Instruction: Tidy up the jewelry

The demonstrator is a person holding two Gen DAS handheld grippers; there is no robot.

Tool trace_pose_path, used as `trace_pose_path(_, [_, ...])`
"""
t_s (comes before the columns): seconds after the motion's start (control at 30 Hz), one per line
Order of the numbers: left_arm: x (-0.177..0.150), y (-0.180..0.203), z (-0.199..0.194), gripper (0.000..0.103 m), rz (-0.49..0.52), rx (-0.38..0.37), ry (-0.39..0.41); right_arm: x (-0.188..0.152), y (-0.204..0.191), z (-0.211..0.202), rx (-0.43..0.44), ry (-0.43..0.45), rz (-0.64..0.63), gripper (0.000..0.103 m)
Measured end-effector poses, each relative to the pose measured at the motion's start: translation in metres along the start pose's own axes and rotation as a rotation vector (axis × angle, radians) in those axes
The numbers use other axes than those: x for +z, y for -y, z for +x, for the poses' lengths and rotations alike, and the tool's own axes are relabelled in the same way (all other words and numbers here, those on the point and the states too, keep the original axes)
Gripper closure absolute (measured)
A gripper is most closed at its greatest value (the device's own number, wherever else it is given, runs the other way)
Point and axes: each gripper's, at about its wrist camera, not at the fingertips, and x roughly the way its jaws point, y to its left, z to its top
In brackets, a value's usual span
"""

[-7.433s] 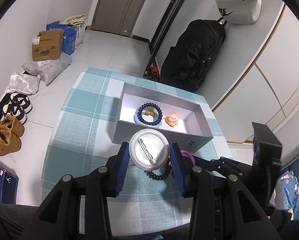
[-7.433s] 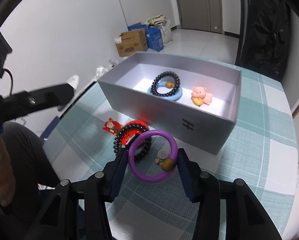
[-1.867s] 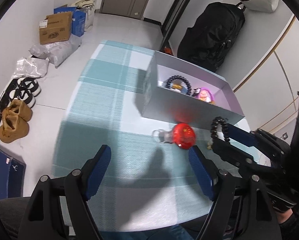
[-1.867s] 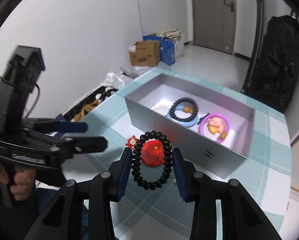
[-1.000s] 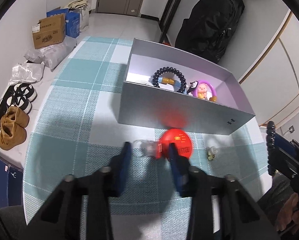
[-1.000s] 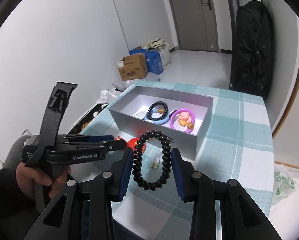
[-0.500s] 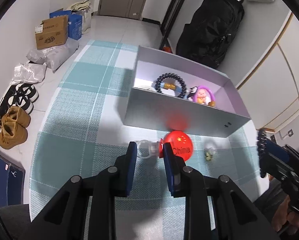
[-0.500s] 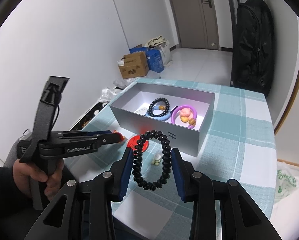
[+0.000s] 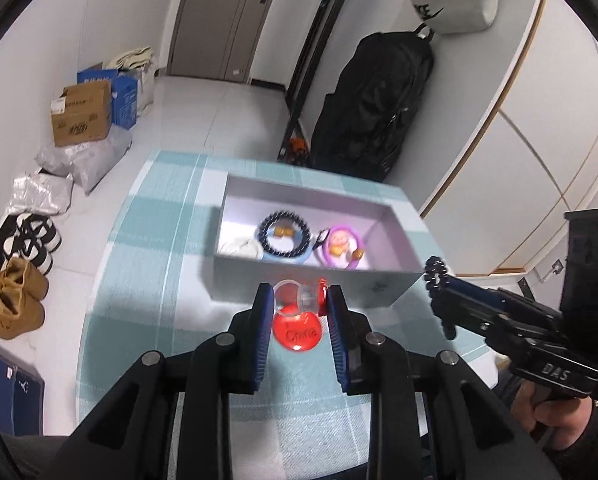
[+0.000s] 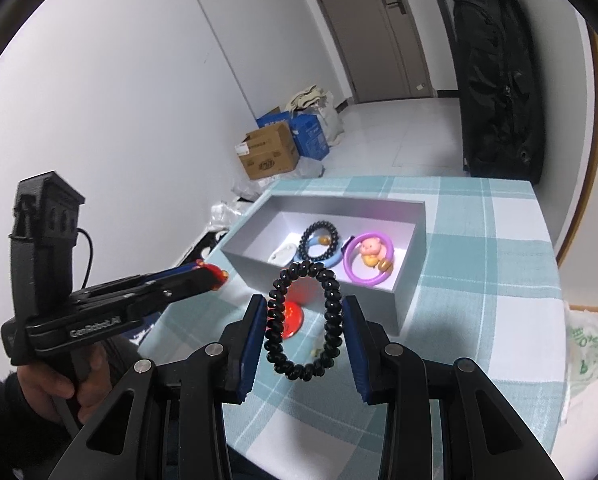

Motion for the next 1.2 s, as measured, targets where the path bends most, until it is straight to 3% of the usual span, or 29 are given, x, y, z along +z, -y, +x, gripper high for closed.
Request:
trace_pose_path(0.27, [0.015,0.007,-0.001,0.082,0.023,-0.019,0.055,0.015,-0.003,0.003,0.026,0.011,-0.008,0.066])
trace_pose_path(0.53, [0.031,0.003,0.010,0.082,0.007,-0.027,0.062,0.035,-0.004,0.016,0.017,0.018,-0.039,0.066])
trace_pose_path(1.2, [0.054,-0.008,0.066,0.082,-0.085,-0.061,-0.064,0.059,0.033,0.052,0.000,-0.036,0.025,0.066])
